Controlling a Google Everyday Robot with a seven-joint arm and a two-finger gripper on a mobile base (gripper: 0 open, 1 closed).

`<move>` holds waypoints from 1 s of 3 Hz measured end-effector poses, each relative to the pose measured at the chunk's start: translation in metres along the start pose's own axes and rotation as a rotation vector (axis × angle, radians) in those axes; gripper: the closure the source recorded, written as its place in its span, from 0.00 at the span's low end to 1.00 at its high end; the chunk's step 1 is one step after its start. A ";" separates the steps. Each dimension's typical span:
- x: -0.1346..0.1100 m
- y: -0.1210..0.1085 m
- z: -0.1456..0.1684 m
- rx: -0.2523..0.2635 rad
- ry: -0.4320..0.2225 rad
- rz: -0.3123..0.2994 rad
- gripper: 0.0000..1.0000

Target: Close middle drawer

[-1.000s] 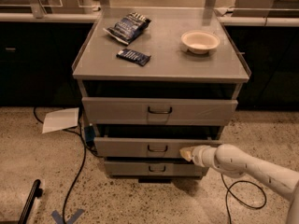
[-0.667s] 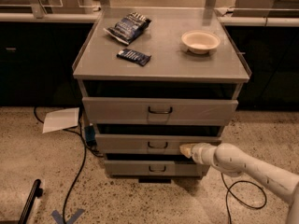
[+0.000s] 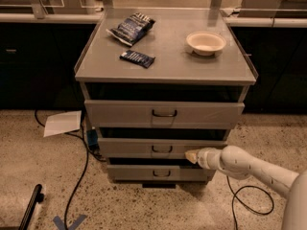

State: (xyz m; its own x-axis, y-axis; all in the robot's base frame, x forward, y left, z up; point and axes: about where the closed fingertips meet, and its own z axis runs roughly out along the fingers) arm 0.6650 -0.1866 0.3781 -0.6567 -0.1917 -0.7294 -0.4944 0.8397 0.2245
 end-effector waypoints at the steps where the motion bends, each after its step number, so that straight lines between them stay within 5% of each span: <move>1: 0.041 0.005 -0.017 -0.050 0.123 0.074 1.00; 2: 0.072 0.021 -0.043 -0.068 0.182 0.118 1.00; 3: 0.079 0.027 -0.043 -0.077 0.194 0.119 0.81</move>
Offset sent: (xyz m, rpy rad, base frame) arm -0.1408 -0.0304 -0.0218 0.0257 0.3126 -0.0073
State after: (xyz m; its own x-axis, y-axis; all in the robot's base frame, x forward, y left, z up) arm 0.5756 -0.2006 0.3545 -0.8065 -0.1936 -0.5586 -0.4439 0.8224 0.3558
